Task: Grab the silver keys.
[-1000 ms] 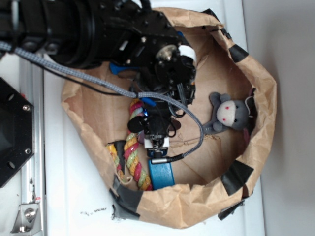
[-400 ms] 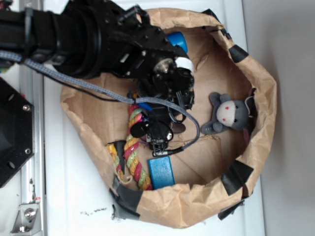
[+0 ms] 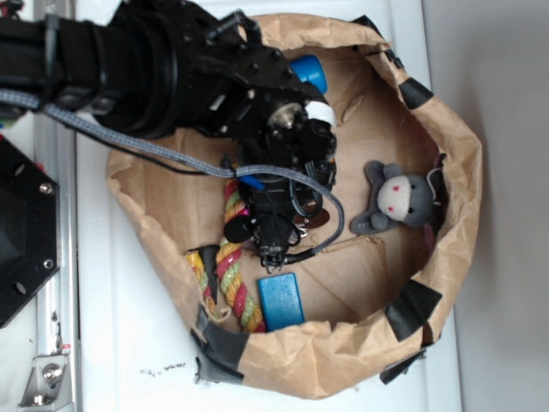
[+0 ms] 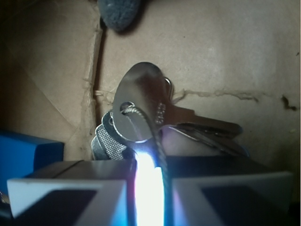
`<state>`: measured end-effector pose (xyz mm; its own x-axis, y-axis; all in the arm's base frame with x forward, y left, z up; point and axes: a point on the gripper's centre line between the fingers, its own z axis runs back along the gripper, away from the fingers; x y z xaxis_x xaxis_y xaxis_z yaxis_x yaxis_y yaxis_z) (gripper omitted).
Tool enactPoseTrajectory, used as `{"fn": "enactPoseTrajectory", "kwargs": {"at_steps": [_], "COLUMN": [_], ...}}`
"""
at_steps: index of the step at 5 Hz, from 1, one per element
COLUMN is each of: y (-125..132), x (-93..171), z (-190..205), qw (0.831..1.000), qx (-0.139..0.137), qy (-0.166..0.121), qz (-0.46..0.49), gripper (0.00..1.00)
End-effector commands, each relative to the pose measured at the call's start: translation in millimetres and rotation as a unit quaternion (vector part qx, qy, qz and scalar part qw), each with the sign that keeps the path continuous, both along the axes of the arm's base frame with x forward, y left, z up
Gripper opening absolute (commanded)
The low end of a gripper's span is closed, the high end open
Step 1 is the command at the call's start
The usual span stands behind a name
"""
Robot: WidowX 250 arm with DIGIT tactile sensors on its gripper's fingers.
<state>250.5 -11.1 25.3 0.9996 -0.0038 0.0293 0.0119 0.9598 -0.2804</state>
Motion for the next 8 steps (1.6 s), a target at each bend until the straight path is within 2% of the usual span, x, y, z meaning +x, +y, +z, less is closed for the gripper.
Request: {"fn": "enactPoseTrajectory", "kwargs": {"at_steps": [1, 2, 3, 4, 5, 6, 7, 8], "y": [1, 4, 12, 25, 19, 7, 6, 5], "x": [6, 8, 18, 18, -12, -16, 7, 21], "z": [17, 29, 68, 117, 165, 177, 168, 165], "qw": [1.000, 0.999, 0.997, 0.980, 0.984, 0.989, 0.983, 0.977], "qx": [-0.004, -0.005, 0.008, 0.020, -0.042, -0.010, 0.019, 0.030], "qy": [-0.022, -0.029, -0.018, 0.029, -0.010, -0.034, -0.019, -0.038], "qz": [0.005, 0.013, 0.072, 0.195, 0.173, 0.141, 0.183, 0.208], "gripper": [0.00, 0.00, 0.00, 0.00, 0.00, 0.00, 0.00, 0.00]}}
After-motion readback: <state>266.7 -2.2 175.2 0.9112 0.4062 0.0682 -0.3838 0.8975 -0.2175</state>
